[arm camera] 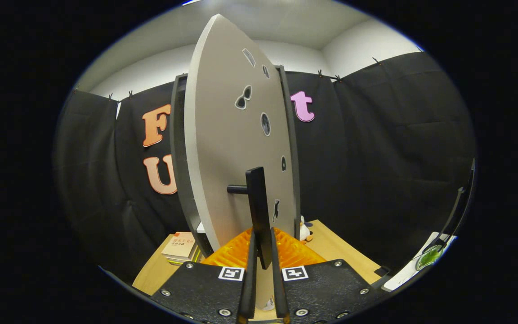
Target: Open the shoe cabinet door, grab the shoes and put them into the shoe cabinet, then close the shoe cabinet door.
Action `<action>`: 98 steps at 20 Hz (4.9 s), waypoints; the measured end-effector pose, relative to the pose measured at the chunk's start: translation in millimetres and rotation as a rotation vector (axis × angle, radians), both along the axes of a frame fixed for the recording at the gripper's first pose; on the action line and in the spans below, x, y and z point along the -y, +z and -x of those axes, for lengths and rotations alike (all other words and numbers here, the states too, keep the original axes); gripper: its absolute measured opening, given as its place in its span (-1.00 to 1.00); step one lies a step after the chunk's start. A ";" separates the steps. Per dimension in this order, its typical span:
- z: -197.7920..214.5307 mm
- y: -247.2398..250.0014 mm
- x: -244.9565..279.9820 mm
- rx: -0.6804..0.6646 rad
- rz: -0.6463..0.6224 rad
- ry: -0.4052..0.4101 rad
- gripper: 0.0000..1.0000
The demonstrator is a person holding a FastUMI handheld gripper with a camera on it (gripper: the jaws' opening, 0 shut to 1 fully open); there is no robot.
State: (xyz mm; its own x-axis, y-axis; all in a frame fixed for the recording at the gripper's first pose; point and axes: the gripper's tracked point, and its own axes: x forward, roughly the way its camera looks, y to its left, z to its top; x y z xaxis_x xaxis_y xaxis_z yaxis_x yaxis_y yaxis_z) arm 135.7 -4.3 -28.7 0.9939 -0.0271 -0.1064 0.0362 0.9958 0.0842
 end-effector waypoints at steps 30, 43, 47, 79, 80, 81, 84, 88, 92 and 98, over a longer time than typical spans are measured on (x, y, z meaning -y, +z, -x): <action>45.2 -13.7 127.2 -0.036 0.026 -0.242 -0.91; 52.6 -104.5 -9.2 -0.242 0.042 -0.043 -0.77; 40.1 -177.7 -43.4 -0.392 0.020 0.046 -0.77; -96.0 -480.1 -106.5 -0.895 0.044 0.285 -0.76; -96.0 -479.6 -105.1 -0.893 0.036 0.280 -0.78; -96.7 -477.9 -104.6 -0.886 0.030 0.277 -0.85; -98.1 -467.4 -98.4 -0.845 0.029 0.272 -0.97; -86.1 -444.7 -99.6 -0.803 0.042 0.294 -1.00; -72.5 -414.1 -105.3 -0.769 0.066 0.303 -0.99; -65.7 -335.7 -101.5 -0.661 0.096 0.307 -1.00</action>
State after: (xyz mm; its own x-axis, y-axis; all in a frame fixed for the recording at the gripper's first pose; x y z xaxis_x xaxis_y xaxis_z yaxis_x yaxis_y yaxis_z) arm 201.4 97.1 -364.4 0.6873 0.2029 -0.6974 -0.2325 0.9711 0.0535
